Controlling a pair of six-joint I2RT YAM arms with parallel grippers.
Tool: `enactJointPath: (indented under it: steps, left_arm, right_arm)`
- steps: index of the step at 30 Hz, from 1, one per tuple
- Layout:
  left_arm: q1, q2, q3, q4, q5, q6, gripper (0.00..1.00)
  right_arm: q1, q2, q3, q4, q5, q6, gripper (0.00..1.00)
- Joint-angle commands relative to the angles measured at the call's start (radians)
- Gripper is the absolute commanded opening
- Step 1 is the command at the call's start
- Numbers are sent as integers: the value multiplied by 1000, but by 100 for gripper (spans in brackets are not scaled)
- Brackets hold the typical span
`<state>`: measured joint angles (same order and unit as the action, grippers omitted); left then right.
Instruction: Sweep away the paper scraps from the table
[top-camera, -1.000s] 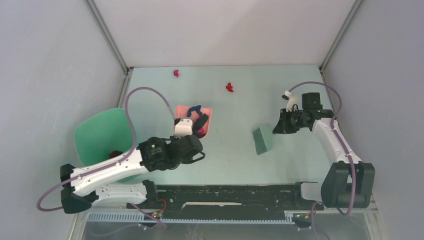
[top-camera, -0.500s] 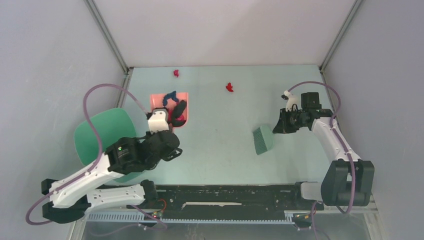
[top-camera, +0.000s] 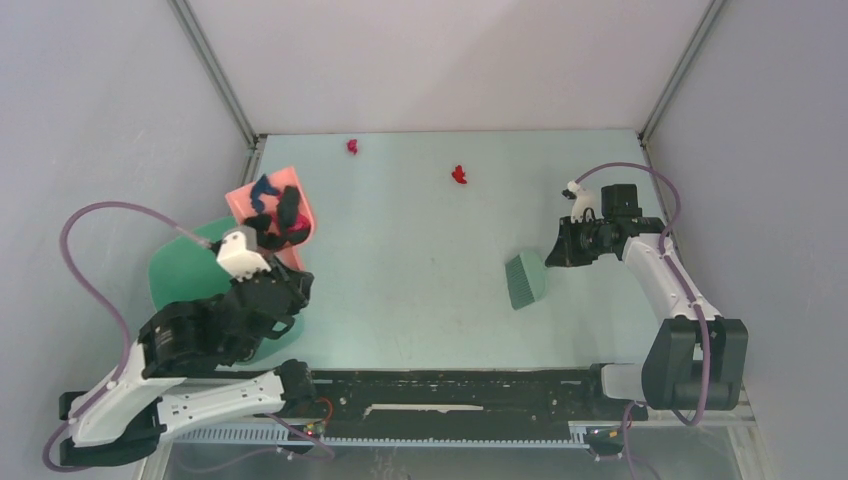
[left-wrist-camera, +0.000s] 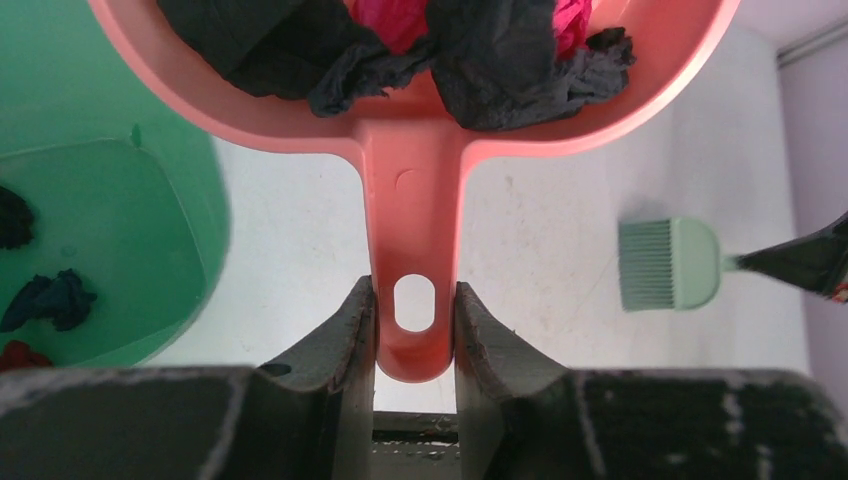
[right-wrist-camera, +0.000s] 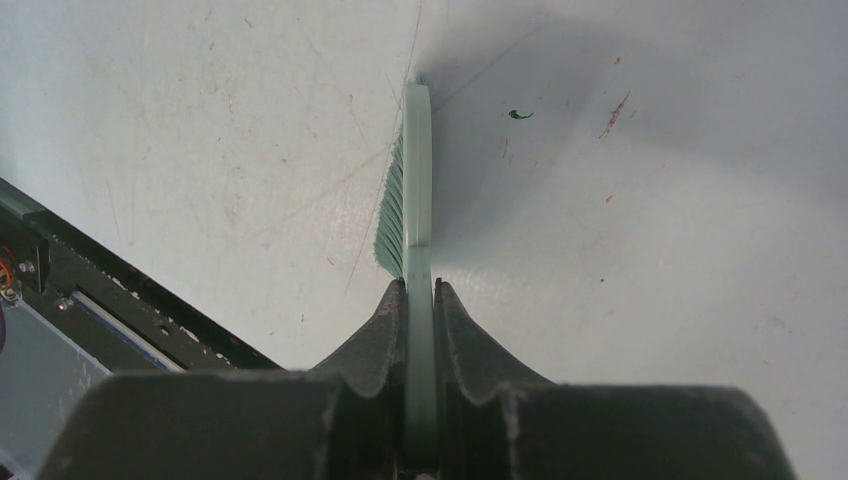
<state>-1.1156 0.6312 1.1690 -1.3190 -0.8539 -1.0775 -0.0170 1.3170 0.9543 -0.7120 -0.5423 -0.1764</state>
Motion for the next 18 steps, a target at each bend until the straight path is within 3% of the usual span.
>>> enactJointPath:
  steps: [1,18]
  left_arm:
    - [5,-62,8,-7,-102,-116,0]
    - [5,-281,-102,10,-176,-524,0]
  right_arm:
    - [14,18,-3,-3,25,-20,0]
    - [15,18,-4,-10,25,-23,0]
